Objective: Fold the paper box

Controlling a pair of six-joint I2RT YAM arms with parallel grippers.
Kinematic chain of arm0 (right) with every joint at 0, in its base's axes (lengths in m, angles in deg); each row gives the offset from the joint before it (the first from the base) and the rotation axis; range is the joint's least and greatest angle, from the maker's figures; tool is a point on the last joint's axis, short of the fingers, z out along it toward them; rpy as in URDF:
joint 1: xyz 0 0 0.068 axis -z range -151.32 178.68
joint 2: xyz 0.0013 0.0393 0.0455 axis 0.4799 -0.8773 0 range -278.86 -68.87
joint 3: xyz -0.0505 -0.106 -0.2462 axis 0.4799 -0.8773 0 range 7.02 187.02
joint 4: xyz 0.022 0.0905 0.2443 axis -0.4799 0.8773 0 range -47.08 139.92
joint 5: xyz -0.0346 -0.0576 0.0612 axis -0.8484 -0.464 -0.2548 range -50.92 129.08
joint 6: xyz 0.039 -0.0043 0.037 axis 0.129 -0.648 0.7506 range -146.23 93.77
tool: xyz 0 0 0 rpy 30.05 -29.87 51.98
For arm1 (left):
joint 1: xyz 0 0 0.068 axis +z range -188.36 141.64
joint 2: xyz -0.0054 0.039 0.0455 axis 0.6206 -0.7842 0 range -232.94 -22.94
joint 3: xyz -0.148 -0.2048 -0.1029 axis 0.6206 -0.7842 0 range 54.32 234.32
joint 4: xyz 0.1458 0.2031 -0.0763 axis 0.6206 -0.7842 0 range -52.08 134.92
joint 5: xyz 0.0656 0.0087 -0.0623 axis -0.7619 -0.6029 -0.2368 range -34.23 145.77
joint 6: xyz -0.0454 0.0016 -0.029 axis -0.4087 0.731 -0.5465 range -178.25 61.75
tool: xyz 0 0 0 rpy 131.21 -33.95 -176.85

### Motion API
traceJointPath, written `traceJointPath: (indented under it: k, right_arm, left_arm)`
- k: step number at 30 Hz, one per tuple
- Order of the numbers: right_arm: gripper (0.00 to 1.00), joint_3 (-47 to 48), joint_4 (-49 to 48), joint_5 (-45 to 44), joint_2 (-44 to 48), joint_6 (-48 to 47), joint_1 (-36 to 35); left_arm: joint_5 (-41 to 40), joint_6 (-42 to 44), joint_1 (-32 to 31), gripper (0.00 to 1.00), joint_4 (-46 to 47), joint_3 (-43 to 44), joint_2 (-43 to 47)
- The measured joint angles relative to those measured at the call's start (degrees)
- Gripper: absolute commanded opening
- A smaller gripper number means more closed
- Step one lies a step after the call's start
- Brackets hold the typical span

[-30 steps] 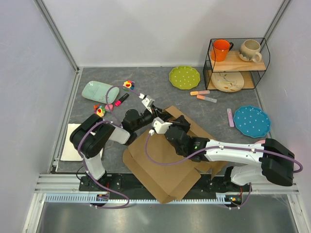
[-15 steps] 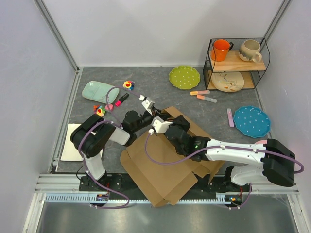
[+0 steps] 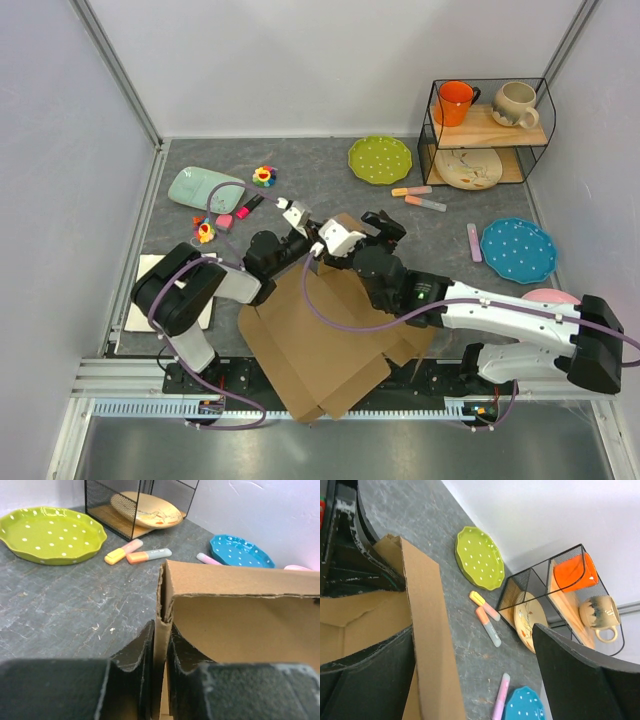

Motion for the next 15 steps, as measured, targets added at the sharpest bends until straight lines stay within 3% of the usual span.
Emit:
traceJointPath:
  k: [15]
  right_arm:
    - [0.98, 9.9, 7.0, 14.4, 6.8, 20.3, 0.2]
  left_arm:
    - [-13.9, 5.2, -1.4, 0.02, -5.5, 0.0, 3.6]
